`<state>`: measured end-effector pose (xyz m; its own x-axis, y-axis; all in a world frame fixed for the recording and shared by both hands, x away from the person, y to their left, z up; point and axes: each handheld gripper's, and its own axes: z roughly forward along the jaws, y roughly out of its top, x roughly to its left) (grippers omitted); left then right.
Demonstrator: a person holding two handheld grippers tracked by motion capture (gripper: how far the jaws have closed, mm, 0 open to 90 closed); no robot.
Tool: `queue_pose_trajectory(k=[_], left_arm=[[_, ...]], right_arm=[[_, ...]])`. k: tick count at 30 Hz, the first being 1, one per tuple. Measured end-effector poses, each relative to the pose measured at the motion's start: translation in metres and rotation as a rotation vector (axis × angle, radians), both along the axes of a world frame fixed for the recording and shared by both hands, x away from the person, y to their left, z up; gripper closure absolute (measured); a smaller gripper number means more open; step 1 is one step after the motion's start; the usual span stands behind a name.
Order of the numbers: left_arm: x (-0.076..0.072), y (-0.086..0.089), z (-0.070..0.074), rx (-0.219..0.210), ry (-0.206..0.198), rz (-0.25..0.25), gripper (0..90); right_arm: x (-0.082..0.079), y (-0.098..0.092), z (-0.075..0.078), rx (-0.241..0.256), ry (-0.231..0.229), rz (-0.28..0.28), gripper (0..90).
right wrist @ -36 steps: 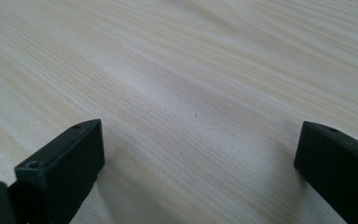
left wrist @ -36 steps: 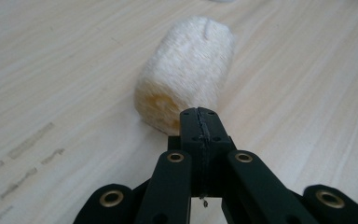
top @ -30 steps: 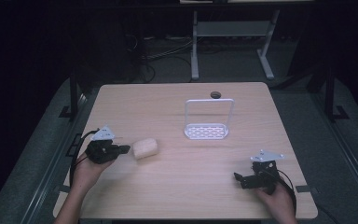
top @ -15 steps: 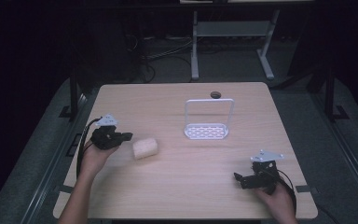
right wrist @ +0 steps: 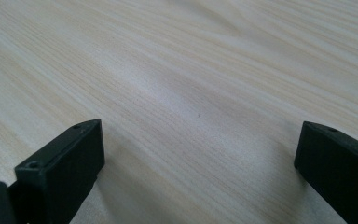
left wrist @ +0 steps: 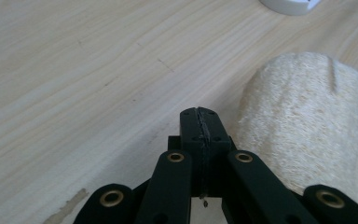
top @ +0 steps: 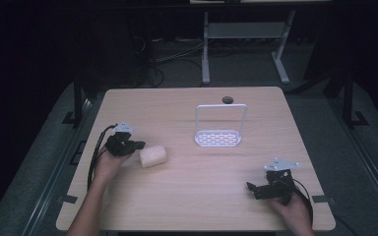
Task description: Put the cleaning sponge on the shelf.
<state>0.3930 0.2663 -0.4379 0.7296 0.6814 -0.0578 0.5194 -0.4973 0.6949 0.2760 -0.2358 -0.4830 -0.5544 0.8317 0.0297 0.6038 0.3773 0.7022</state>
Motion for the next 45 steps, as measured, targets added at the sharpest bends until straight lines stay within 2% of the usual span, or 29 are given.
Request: queue_pose_trajectory(k=[5, 12, 13, 20, 25, 31, 37, 38, 43, 45], left_arm=[[-0.005, -0.001, 0.0, -0.016, 0.018, -0.005, 89.7], [-0.013, 0.003, -0.001, -0.014, 0.037, -0.011, 89.6], [-0.016, 0.003, 0.0, -0.027, 0.046, -0.008, 89.7], [-0.023, 0.004, 0.002, -0.027, 0.06, -0.006, 89.6], [-0.023, 0.007, 0.005, -0.031, 0.051, 0.013, 87.0], [-0.022, 0.012, 0.018, -0.05, 0.029, 0.048, 74.6], [-0.022, 0.012, 0.028, -0.054, 0.028, 0.052, 60.7], [-0.022, 0.011, 0.031, -0.054, 0.022, 0.052, 60.7], [-0.024, 0.004, 0.042, -0.032, 0.009, 0.041, 47.1], [-0.026, 0.0, 0.045, -0.038, 0.011, 0.037, 43.4]], right_arm=[[0.0, 0.0, 0.0, 0.0, 0.0, 0.0, 1.3], [0.0, 0.0, 0.0, 0.0, -0.001, 0.003, 1.3], [0.0, 0.0, 0.0, 0.0, -0.001, 0.003, 1.3], [0.0, 0.0, 0.0, 0.0, 0.0, 0.003, 1.3], [0.0, 0.0, 0.0, 0.0, -0.001, 0.003, 1.3], [0.0, 0.0, 0.0, 0.0, 0.0, 0.003, 1.3], [0.0, 0.0, 0.0, 0.0, 0.0, 0.003, 1.3], [0.0, 0.0, 0.0, 0.0, 0.0, 0.003, 1.3], [0.0, 0.0, 0.0, 0.0, 0.0, 0.003, 1.3], [0.0, 0.0, 0.0, 0.0, 0.0, 0.003, 1.3]])
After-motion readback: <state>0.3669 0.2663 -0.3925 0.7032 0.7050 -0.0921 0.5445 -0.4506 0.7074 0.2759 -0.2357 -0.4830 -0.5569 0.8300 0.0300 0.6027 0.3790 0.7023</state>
